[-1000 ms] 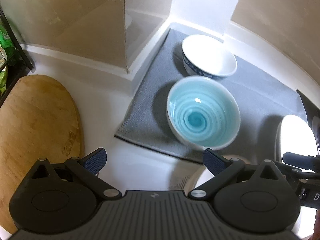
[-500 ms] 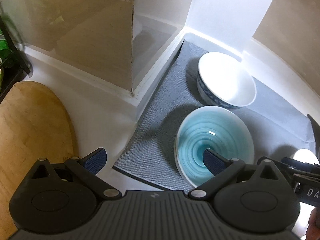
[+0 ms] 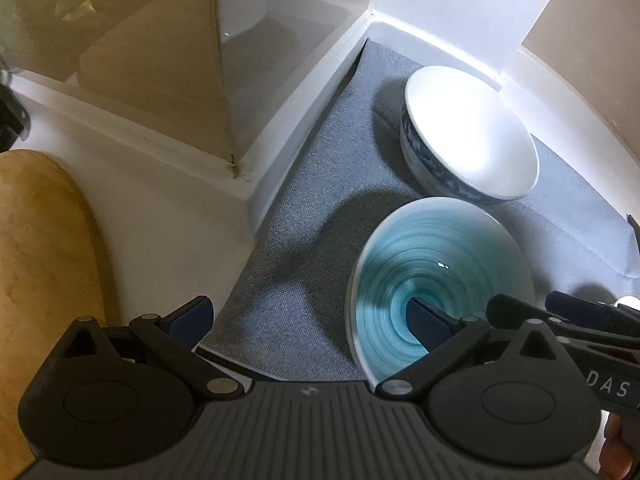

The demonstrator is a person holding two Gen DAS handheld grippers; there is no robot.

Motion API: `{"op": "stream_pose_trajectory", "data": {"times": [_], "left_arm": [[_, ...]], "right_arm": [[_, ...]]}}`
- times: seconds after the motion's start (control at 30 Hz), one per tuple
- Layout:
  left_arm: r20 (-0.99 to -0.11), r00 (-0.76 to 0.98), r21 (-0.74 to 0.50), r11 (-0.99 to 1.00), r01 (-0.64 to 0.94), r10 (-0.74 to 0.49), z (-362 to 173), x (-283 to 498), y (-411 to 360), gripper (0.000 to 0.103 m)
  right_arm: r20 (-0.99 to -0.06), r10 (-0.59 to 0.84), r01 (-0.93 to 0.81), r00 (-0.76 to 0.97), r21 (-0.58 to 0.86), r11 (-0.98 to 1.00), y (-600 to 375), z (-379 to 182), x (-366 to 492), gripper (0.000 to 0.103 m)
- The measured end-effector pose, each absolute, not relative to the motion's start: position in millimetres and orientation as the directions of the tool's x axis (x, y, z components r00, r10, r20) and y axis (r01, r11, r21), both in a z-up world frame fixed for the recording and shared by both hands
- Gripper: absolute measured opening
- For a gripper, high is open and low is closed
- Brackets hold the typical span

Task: Organize plates and bowls
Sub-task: 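Reach the left gripper to the blue swirl bowl rim and grasp it, then lift the blue swirl bowl with the left gripper toward the cream bowl stack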

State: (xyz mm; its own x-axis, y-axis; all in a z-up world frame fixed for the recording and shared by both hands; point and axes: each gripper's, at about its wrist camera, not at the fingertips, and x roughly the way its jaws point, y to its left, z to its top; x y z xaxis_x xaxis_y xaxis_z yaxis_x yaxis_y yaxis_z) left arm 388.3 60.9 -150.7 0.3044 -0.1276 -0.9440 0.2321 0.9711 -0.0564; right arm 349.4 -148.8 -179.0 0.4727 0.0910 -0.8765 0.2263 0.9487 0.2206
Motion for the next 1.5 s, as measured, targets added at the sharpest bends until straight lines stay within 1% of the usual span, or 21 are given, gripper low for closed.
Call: {"op": "stream_pose_trajectory", "data": {"times": [0.2,0.27,0.3,0.37,0.4,0.47,0.5,0.57,0.6,0.67,0.73,0.8,1.0,1.07,1.17,1.23,1.3,1.33,1.4,1.43,1.5], "left_arm": [[-0.953,0.279,-0.051,0.972,0.23,-0.117,-162.1,396.8,58.1,0.102],[-0.956,0.267,-0.05,0.965,0.257,-0.12,-164.9,397.3,56.0,0.097],[-0.955,0.274,-0.038,0.962,0.271,-0.115,-165.5,397.9,53.8,0.094],[-0.95,0.294,-0.021,0.959,0.282,-0.107,-162.6,398.6,53.9,0.085],[-0.948,0.297,-0.023,0.959,0.282,-0.11,-160.6,399.1,54.8,0.082],[-0.945,0.306,-0.027,0.958,0.287,-0.118,-155.3,399.6,56.8,0.072],[-0.942,0.312,-0.025,0.956,0.293,-0.121,-152.0,399.3,57.1,0.068],[-0.942,0.315,-0.017,0.951,0.308,-0.119,-146.7,397.8,55.1,0.057],[-0.94,0.321,-0.01,0.949,0.314,-0.116,-144.7,395.8,55.6,0.054],[-0.939,0.324,-0.008,0.948,0.317,-0.116,-142.2,393.2,57.9,0.043],[-0.939,0.321,-0.017,0.95,0.312,-0.123,-139.1,393.2,61.1,0.035],[-0.939,0.319,-0.032,0.954,0.297,-0.131,-135.2,394.5,67.3,0.034],[-0.936,0.32,-0.055,0.957,0.286,-0.149,-128.8,391.8,79.8,0.046],[-0.927,0.333,-0.073,0.954,0.29,-0.172,-123.7,387.3,83.6,0.058],[-0.926,0.297,-0.143,0.946,0.292,-0.232,-124.5,386.2,87.3,0.059],[-0.927,0.264,-0.19,0.941,0.28,-0.266,-131.3,388.9,83.6,0.057],[-0.922,0.242,-0.234,0.934,0.27,-0.301,-141.0,391.8,81.9,0.037],[-0.928,0.218,-0.245,0.937,0.25,-0.301,-147.2,394.0,81.1,0.02],[-0.927,0.21,-0.259,0.936,0.24,-0.31,-151.8,393.7,80.9,0.015],[-0.927,0.219,-0.248,0.936,0.25,-0.304,-151.5,392.5,79.9,0.01],[-0.925,0.2,-0.274,0.932,0.237,-0.323,-150.6,391.7,83.5,0.009]], "right_arm": [[-0.882,0.097,0.225,0.462,0.222,0.949,-150.1,-187.3,355.2,0.078],[-0.885,0.103,0.218,0.453,0.222,0.95,-149.3,-190.5,357.1,0.074],[-0.888,0.105,0.215,0.449,0.222,0.951,-149.4,-192.6,358.3,0.063],[-0.89,0.122,0.214,0.439,0.235,0.948,-151.7,-197.5,359.6,0.047],[-0.884,0.129,0.212,0.45,0.246,0.946,-152.8,-197.0,359.0,0.038],[-0.874,0.178,0.196,0.452,0.292,0.936,-152.7,-197.1,359.8,0.025],[-0.872,0.185,0.193,0.452,0.298,0.935,-151.3,-196.5,360.0,0.018],[-0.871,0.192,0.173,0.453,0.297,0.939,-146.1,-194.7,361.0,0.011],[-0.871,0.193,0.169,0.452,0.297,0.94,-143.8,-194.4,361.4,0.011],[-0.871,0.205,0.164,0.446,0.305,0.938,-140.6,-194.0,361.7,0.012],[-0.87,0.218,0.161,0.442,0.316,0.935,-137.0,-193.5,362.3,0.012],[-0.866,0.232,0.161,0.442,0.331,0.93,-133.7,-192.1,362.6,0.012],[-0.868,0.221,0.183,0.444,0.329,0.926,-132.9,-191.7,360.2,0.01],[-0.869,0.214,0.19,0.447,0.325,0.926,-134.7,-191.4,360.3,0.01],[-0.869,0.213,0.199,0.447,0.329,0.923,-136.4,-191.7,360.2,0.011],[-0.869,0.211,0.2,0.447,0.327,0.923,-135.4,-191.8,360.2,0.011],[-0.87,0.21,0.201,0.446,0.326,0.924,-134.9,-192.6,361.2,0.011],[-0.87,0.21,0.204,0.447,0.327,0.922,-133.3,-193.6,363.1,0.011],[-0.87,0.212,0.208,0.445,0.331,0.92,-133.1,-194.9,364.1,0.013],[-0.871,0.211,0.209,0.444,0.33,0.92,-133.2,-195.0,364.2,0.013],[-0.876,0.204,0.212,0.438,0.321,0.923,-131.9,-194.7,364.2,0.011]]}}
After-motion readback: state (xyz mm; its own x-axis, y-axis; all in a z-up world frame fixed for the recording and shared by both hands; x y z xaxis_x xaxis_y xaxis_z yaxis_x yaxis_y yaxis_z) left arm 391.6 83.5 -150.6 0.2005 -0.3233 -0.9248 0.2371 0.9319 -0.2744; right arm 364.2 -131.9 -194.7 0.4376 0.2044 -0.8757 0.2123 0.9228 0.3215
